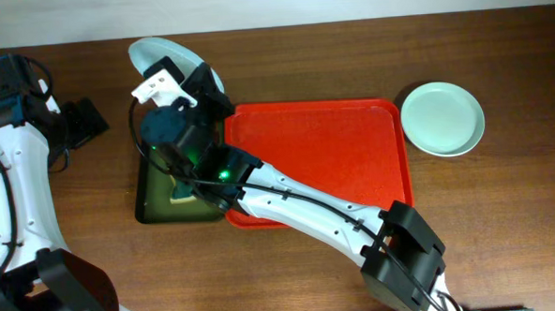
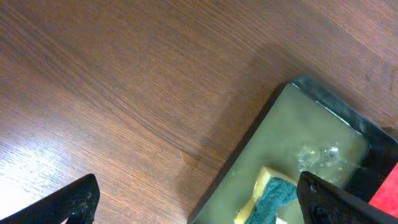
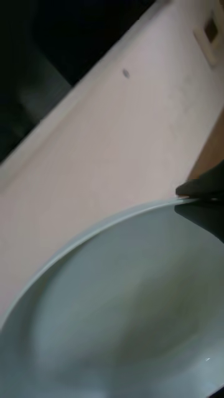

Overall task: Clean dirty plates on tray and stack at the side
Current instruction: 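Lift the light-blue plate with the right gripper and swing it left, then carry the plate right and set it on the plate stack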

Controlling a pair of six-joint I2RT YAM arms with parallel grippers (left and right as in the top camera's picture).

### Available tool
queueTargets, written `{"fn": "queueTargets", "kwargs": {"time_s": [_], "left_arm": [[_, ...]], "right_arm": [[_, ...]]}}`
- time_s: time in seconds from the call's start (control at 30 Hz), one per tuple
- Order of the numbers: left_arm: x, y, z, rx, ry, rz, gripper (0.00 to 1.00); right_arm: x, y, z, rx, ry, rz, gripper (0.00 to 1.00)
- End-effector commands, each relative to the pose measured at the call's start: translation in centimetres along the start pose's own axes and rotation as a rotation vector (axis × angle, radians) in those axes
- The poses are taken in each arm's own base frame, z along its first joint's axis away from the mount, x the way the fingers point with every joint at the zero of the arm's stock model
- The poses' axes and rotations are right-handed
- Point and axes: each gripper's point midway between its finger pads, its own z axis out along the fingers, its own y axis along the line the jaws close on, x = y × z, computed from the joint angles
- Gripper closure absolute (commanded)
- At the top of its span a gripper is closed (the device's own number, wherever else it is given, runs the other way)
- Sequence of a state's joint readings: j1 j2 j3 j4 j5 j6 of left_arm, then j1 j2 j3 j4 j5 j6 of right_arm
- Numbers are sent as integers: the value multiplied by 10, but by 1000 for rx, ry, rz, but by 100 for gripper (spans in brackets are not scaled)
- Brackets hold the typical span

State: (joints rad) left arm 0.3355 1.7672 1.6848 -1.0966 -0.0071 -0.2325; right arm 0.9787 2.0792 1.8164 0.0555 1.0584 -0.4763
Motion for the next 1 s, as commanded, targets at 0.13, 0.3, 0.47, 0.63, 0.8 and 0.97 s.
{"fn": "queueTargets", "kwargs": {"time_s": [0.13,0.3,0.47,0.63,0.8,0.97], "left_arm": [[0,3,1,-3,2,-20,1],[0,3,1,-3,2,-20,1],[0,3,1,-3,2,-20,0],[0,3,1,-3,2,-20,1],[0,3,1,-3,2,-20,1],[0,3,1,-3,2,-20,0]], "right_arm": [[-11,-15,-2,37,-12,-18,96],[-11,-15,-2,37,-11,-15,96],[-11,-14,-3,35,-11,-9,96],[4,-7,-3,13,32,64,96],[35,2,1,-20,126,130,96],[95,34,10,-245,348,305,96]]}}
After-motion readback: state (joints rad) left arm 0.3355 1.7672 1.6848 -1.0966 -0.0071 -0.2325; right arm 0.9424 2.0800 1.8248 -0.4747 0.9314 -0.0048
